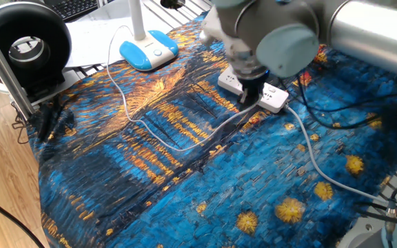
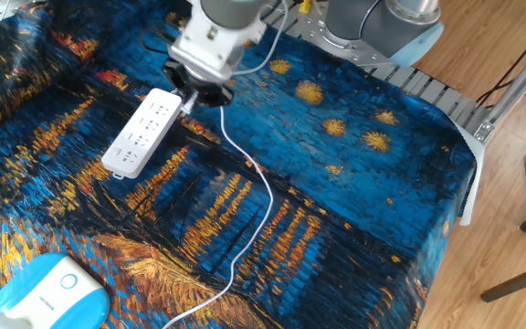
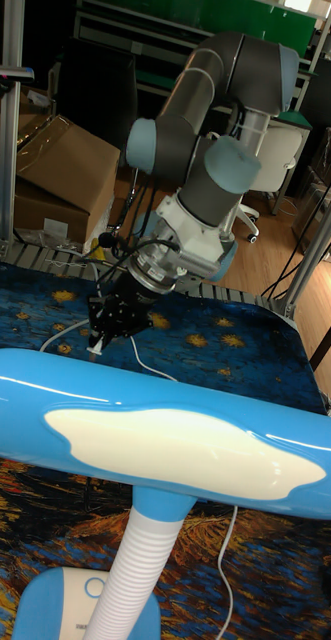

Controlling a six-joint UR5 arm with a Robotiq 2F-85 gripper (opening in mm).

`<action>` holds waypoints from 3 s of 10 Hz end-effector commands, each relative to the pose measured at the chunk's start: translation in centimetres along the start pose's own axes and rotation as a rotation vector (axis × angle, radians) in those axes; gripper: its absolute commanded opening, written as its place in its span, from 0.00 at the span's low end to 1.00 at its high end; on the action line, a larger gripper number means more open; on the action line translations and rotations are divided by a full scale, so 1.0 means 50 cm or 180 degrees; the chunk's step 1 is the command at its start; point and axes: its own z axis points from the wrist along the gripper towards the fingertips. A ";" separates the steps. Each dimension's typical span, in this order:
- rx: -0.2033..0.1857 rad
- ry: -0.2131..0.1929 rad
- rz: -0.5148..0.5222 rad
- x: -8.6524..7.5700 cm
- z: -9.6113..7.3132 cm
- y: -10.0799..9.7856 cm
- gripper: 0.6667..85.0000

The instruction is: Plug in the power cord of the desk lamp, turn on the socket, and light up the desk lamp

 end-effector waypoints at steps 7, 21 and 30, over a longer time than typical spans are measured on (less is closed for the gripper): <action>-0.1077 0.0046 0.0129 0.004 -0.045 0.138 0.01; -0.1523 0.0437 0.0291 -0.017 -0.013 0.077 0.01; -0.1108 0.0737 -0.0165 -0.016 0.043 -0.117 0.01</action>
